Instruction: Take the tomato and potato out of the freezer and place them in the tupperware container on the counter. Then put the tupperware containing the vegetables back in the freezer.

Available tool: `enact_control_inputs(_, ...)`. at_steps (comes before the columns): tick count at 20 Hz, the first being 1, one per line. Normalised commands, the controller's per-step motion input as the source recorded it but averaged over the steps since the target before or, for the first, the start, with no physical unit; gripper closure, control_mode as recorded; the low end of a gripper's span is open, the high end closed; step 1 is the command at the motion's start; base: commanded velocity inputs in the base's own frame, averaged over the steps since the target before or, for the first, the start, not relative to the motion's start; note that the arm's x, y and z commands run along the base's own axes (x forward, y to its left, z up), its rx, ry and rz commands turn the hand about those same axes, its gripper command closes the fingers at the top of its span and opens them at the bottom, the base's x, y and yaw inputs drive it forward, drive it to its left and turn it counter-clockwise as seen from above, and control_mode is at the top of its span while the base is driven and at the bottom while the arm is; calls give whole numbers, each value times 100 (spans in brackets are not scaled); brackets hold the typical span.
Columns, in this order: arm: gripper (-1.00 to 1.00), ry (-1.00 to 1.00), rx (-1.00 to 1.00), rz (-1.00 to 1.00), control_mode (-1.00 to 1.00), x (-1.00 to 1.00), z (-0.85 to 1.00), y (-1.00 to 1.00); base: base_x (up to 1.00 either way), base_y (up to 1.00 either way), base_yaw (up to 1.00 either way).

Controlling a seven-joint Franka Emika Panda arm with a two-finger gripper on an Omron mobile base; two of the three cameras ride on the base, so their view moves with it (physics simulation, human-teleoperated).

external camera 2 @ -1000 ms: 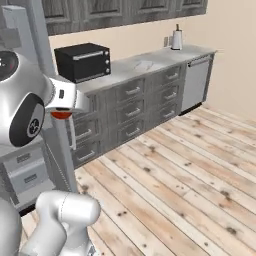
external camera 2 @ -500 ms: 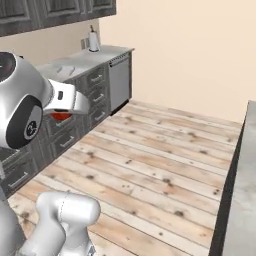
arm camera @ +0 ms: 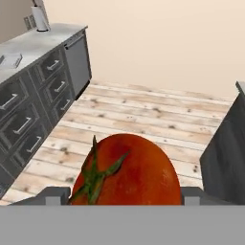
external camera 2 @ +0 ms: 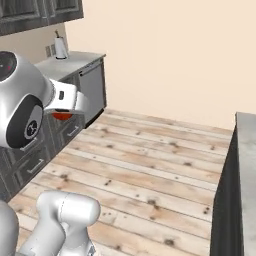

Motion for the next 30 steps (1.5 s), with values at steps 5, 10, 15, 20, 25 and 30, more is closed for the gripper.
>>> enact_control_inputs(5,100,0,0,0,100,0,0,0,100,14,21)
enact_control_inputs(10,100,0,0,0,100,0,0,0,100,0,35)
enact_control_inputs(15,100,0,0,0,100,0,0,0,100,0,56)
enact_control_inputs(20,100,0,0,0,100,0,0,0,100,0,61)
enact_control_inputs(25,100,0,0,0,100,0,0,0,100,0,65)
enact_control_inputs(30,100,0,0,0,100,0,0,0,100,0,67)
